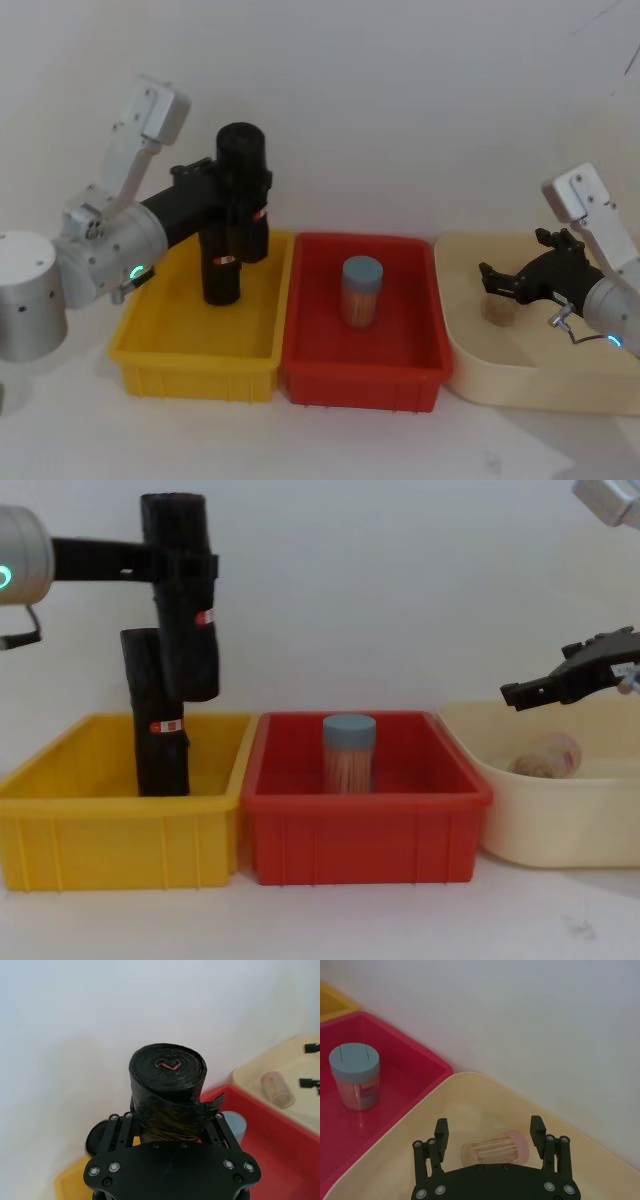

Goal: Pick up the garbage bag with the one hand and transfer it to the other hand.

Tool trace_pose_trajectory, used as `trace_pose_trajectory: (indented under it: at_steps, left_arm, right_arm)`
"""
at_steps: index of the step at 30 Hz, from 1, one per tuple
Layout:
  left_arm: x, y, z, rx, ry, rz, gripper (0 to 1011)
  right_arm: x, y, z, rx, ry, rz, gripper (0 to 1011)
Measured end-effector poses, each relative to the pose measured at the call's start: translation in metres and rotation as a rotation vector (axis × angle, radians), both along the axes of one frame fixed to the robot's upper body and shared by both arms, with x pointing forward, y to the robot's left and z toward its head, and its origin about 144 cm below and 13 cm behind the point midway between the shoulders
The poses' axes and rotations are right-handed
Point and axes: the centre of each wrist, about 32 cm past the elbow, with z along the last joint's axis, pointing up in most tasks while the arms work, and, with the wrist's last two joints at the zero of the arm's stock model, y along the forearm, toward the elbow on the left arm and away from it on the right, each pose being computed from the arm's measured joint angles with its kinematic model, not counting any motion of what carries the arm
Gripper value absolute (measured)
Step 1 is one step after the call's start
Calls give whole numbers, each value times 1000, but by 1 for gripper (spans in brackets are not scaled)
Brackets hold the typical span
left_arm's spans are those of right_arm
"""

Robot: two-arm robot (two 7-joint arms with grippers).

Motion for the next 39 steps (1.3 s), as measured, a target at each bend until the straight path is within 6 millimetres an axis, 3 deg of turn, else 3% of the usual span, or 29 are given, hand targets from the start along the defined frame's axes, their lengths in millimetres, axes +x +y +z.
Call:
trace_pose_trajectory:
  at_steps: [7, 23, 39]
  left_arm:
    - [17, -12, 10, -22, -3, -79, 519]
    - [80, -59, 15, -38, 24, -290, 519]
    - [102, -79, 18, -21, 31, -365, 519]
  right_arm:
    - [0, 0, 0, 0, 0, 0, 1004]
    - [0, 0, 0, 0, 0, 0, 1004]
    - [-3, 4, 5, 53, 2, 72, 1004]
